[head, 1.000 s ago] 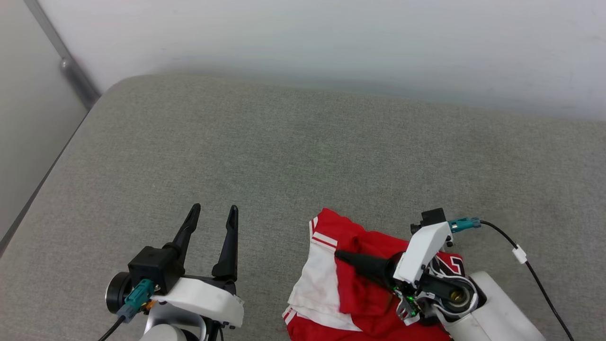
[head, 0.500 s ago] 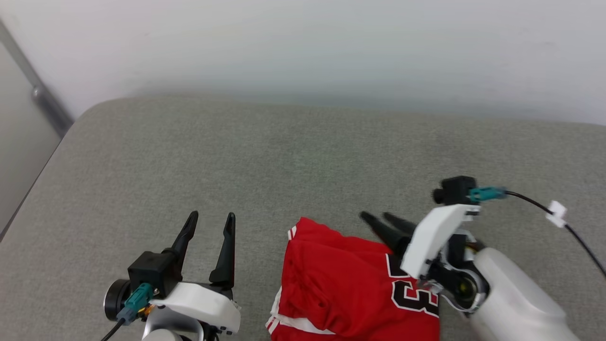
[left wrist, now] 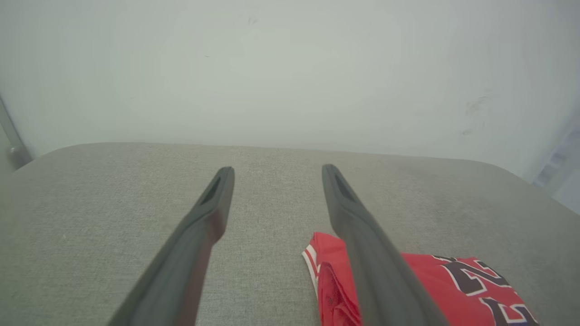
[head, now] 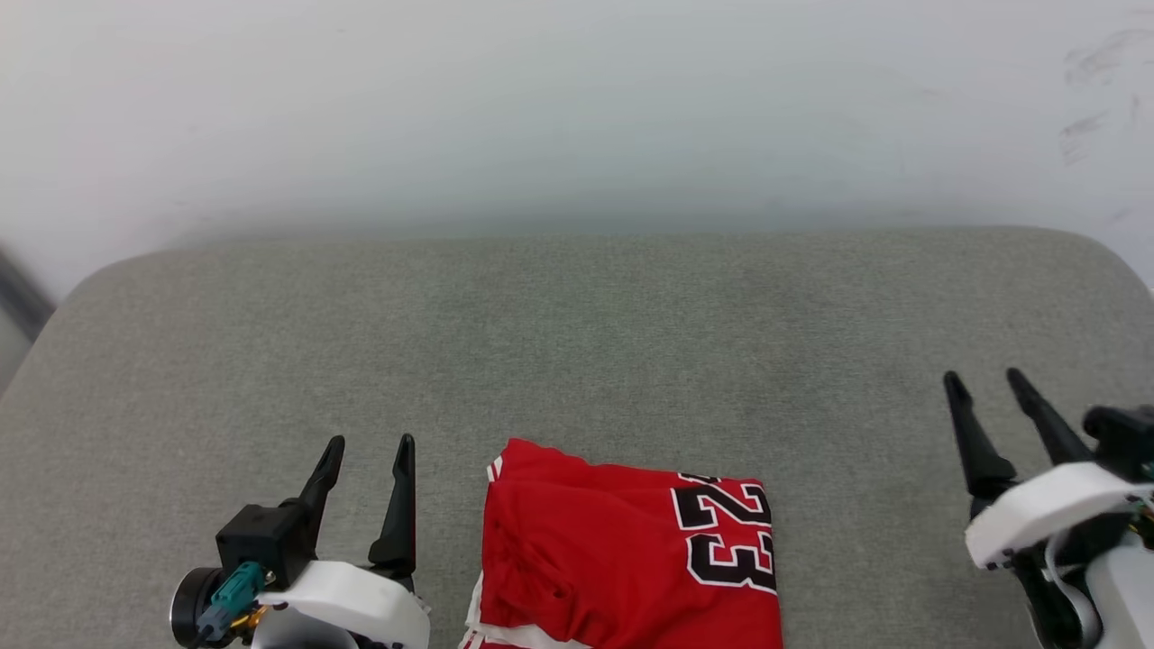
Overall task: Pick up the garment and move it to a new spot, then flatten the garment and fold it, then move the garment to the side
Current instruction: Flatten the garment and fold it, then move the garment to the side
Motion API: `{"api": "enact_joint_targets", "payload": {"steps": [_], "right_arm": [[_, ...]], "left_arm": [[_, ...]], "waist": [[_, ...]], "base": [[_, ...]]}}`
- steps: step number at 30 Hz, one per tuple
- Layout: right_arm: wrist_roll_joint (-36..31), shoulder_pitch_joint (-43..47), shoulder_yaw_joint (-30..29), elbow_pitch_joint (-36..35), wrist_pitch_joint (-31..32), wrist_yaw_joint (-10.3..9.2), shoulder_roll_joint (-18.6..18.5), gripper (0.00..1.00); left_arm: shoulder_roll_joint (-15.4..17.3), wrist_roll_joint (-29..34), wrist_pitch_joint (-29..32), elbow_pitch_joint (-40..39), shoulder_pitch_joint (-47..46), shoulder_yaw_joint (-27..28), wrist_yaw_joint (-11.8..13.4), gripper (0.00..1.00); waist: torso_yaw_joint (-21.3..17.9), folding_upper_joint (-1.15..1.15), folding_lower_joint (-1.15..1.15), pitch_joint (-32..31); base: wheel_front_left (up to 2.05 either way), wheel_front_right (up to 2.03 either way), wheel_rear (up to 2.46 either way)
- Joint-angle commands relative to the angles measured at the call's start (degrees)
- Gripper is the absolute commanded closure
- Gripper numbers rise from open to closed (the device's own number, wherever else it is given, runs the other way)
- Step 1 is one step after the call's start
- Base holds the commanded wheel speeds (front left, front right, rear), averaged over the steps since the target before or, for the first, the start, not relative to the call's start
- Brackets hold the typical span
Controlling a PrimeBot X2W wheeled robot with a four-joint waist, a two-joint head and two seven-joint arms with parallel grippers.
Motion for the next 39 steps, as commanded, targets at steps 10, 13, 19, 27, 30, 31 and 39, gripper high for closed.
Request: {"api": "enact_joint_targets", "payload": {"steps": [10,13,19,27,30,31,39], "right_arm": [[-13.40,19.09,-12.93,-26.35,4.28,-0.02,8.91,0.00],[-14.93,22.50,-13.47,-31.78,7.42,-0.02,11.23,0.00],[-16.49,25.92,-14.41,-37.82,10.58,-0.02,13.49,0.00],[-16.72,27.00,-15.02,-40.41,12.58,-0.02,14.06,0.00],[-16.53,27.04,-15.35,-40.60,13.46,-0.02,14.14,0.00],[-16.21,27.05,-15.55,-40.54,13.72,-0.02,14.12,0.00],[-7.96,23.89,-19.28,-32.97,26.66,-0.01,11.37,0.00]], "left_arm": [[1.26,-0.87,-0.56,1.69,2.91,1.37,1.08,0.00],[1.40,-1.04,-0.56,1.97,3.17,1.19,0.89,0.00],[1.52,-1.11,-0.62,2.44,2.45,1.16,0.72,0.00],[1.50,-1.03,-0.72,2.71,1.85,1.27,0.67,0.00],[1.42,-1.00,-0.80,2.73,1.62,1.31,0.67,0.00],[1.40,-0.97,-0.85,2.73,1.60,1.35,0.69,0.00],[0.98,-0.60,-1.18,2.30,0.58,1.75,0.78,0.00]], "waist": [[-1.58,0.00,0.00,-1.60],[-1.70,0.00,0.00,-1.56],[-1.65,0.00,0.00,-1.20],[-1.63,0.00,0.00,-0.81],[-1.55,0.00,0.00,-0.64],[-1.52,0.00,0.00,-0.58],[-0.51,0.00,0.00,0.41]], "base": [[0.00,0.00,0.00],[0.00,0.00,0.00],[0.00,0.00,0.00],[0.00,0.00,0.00],[0.00,0.00,0.00],[0.00,0.00,0.00],[0.00,0.00,0.00]]}}
